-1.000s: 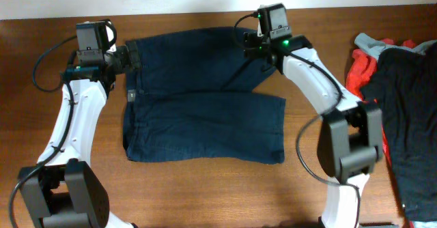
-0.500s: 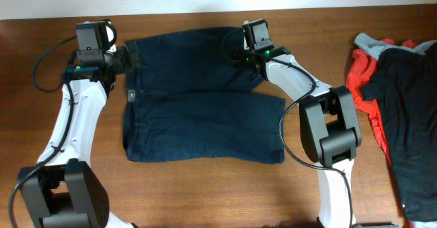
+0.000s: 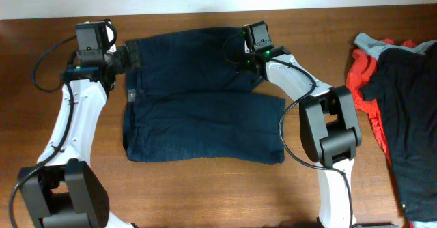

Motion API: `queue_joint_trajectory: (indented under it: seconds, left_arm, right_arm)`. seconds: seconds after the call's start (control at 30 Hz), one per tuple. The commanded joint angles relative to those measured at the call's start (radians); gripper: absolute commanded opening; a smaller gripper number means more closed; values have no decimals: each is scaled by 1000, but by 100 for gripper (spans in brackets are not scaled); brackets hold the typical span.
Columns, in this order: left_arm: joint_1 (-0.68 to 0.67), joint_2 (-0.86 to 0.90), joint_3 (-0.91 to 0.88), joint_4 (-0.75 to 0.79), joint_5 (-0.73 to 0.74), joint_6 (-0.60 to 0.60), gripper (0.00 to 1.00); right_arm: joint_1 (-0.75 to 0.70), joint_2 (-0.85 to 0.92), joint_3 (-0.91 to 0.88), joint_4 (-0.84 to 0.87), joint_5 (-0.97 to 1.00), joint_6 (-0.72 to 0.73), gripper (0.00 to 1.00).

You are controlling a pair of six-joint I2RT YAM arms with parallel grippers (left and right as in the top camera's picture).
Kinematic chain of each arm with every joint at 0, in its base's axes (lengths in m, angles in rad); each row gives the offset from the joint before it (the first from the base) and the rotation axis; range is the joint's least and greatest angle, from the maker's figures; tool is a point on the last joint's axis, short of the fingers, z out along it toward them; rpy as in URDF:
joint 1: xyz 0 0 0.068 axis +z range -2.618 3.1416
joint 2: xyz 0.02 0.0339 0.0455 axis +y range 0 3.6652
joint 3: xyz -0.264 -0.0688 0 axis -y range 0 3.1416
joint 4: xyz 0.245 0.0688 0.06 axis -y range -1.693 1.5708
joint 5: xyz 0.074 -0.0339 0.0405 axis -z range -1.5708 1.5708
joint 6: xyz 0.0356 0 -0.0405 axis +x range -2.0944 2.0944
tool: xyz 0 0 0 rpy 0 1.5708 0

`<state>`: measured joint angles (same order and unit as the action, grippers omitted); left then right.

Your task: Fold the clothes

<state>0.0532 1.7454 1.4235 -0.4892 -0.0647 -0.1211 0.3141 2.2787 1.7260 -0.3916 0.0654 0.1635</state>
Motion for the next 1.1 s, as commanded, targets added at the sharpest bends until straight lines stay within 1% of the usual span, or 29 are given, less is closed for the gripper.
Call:
queue_joint_trajectory:
  seconds: [0.0,0.37,0.5,0.63,0.73,0.8,0.83,0.87,1.0,1.07]
  left_arm:
    - [4,1,6,1,-11,-9,99]
    - [4,1,6,1,-11,-9,99]
    - [4,1,6,1,-11,-9,99]
    - [4,1,6,1,-11,-9,99]
    - [4,1,6,1,-11,-9,99]
    - [4,1,6,1,-11,-9,99]
    - [4,1,6,1,-11,-9,99]
    - [4,1,6,1,-11,-9,99]
    - [4,1,6,1,-11,-9,99]
    - [4,1,6,1,-11,-9,99]
  right_arm:
    - [8,10,6,36,-5,-26,71]
    - [5,65,6,52,0,-25,71]
    - [0,68,8,50,38,-26,71]
    - [-1,22,83,-81,38,-28,71]
    - [-1,11,241,-285,37,-27,71]
    - [-1,11,312,-414,69,-27,71]
    - [-1,11,323,-446,95,-27,71]
    - [-1,11,323,-459,127,-28,72]
    - [-15,15,323,-461,123,-36,72]
    - [-42,17,323,-454,63,-64,74]
